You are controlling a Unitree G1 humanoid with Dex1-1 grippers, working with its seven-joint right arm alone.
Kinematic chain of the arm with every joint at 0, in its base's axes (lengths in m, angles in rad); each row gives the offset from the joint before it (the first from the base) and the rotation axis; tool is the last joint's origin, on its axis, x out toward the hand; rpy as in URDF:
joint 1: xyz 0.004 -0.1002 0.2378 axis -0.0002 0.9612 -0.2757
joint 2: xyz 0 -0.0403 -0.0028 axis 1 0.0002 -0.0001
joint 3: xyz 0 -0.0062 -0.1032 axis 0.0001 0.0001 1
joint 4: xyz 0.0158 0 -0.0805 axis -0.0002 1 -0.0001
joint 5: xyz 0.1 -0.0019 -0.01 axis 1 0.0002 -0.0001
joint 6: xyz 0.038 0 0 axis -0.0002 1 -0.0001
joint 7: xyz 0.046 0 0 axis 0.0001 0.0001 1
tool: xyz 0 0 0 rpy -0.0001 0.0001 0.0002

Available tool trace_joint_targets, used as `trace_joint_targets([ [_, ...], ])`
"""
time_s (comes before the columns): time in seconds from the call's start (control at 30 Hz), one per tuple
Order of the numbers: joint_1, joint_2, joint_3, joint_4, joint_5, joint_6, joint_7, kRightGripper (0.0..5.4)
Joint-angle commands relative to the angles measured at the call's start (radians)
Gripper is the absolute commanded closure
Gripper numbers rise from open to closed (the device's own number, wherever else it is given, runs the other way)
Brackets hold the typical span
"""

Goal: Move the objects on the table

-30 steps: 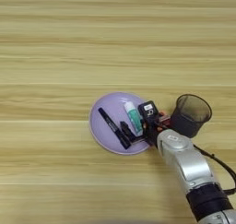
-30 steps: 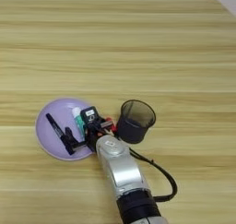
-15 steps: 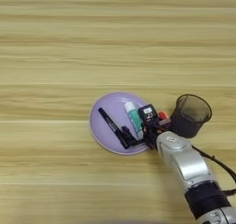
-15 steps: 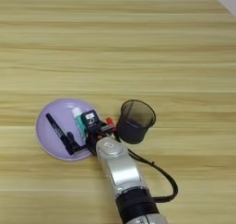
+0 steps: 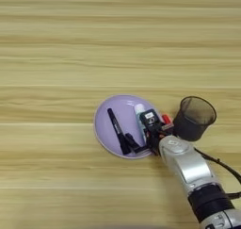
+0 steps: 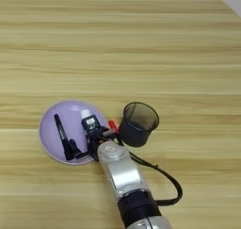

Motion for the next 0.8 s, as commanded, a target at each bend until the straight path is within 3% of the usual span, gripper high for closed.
trace_joint_targets([
  [0.03, -0.045, 0.0, -0.016, -0.042, 0.022, 0.007, 0.01, 0.02],
  [0.2, -0.044, 0.0, -0.017, -0.049, 0.027, 0.016, 0.013, 0.02],
  [0.8, -0.042, -0.01, -0.014, -0.057, 0.029, 0.024, 0.005, 1.98],
])
